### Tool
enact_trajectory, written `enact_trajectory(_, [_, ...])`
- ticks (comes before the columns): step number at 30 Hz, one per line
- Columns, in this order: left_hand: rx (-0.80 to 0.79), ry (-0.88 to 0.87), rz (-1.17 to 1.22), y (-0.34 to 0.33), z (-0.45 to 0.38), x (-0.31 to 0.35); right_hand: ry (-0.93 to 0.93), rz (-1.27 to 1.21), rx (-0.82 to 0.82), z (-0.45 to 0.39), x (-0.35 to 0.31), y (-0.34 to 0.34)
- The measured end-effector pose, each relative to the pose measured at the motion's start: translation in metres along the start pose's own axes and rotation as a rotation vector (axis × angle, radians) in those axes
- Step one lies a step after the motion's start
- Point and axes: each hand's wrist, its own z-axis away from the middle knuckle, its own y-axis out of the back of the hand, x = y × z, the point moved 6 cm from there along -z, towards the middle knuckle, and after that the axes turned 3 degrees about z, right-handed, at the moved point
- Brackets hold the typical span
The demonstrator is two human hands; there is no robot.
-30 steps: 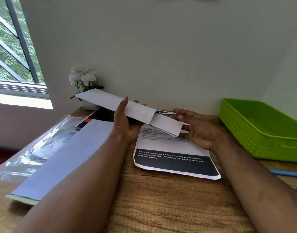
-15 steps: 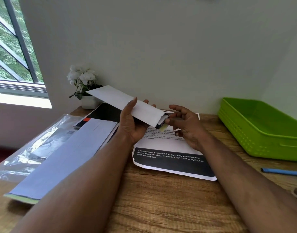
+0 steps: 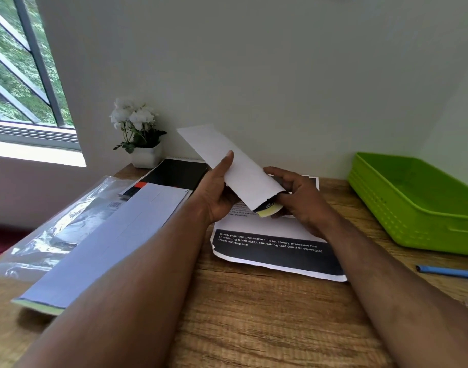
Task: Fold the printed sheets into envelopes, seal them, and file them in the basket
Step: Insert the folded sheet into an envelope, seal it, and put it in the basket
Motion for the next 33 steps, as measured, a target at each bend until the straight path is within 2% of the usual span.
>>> enact_trajectory(3, [0.163, -0.093, -0.019, 0.013, -0.003, 0.007, -0.13, -0.27, -0.242, 0.006, 0.002, 0.004])
enact_trajectory(6, [0.255, -0.154, -0.164, 0.023, -0.004, 0.012, -0.201, -0.345, -0.391, 0.012, 0.009, 0.012])
enact_trajectory(9, [0.302, -0.292, -0.29, 0.022, 0.002, 0.018, -0.193, -0.239, -0.264, 0.007, 0.018, 0.026])
enact_trajectory(12, [0.613, -0.594, -0.751, 0.022, 0.022, 0.043, -0.213, -0.158, -0.111, 0.004, 0.026, 0.037])
enact_trajectory(13, [0.682, -0.693, -0.93, 0.018, 0.029, 0.05, -0.224, -0.14, -0.095, 0.003, 0.028, 0.039])
enact_trajectory(14, [0.681, -0.81, -1.069, 0.01, 0.033, 0.055, -0.237, -0.129, -0.085, 0.003, 0.03, 0.039])
enact_trajectory(15, [0.577, -0.901, -1.15, 0.001, 0.032, 0.054, -0.245, -0.123, -0.074, 0.003, 0.031, 0.039])
enact_trajectory(16, [0.395, -0.9, -1.178, -0.008, 0.027, 0.047, -0.25, -0.119, -0.058, 0.002, 0.032, 0.038])
enact_trajectory(18, [0.058, -0.631, -1.249, -0.023, 0.018, 0.017, -0.26, -0.107, -0.015, 0.001, 0.032, 0.037])
enact_trajectory(20, [-0.135, -0.419, -1.39, -0.032, 0.016, -0.009, -0.27, -0.088, 0.011, 0.002, 0.032, 0.037])
enact_trajectory(27, [-0.316, -0.374, -1.61, -0.035, 0.015, -0.02, -0.314, -0.13, -0.08, 0.004, 0.034, 0.043])
enact_trajectory(33, [-0.277, -0.49, -1.765, -0.039, 0.016, -0.024, -0.299, -0.087, -0.05, 0.004, 0.033, 0.041])
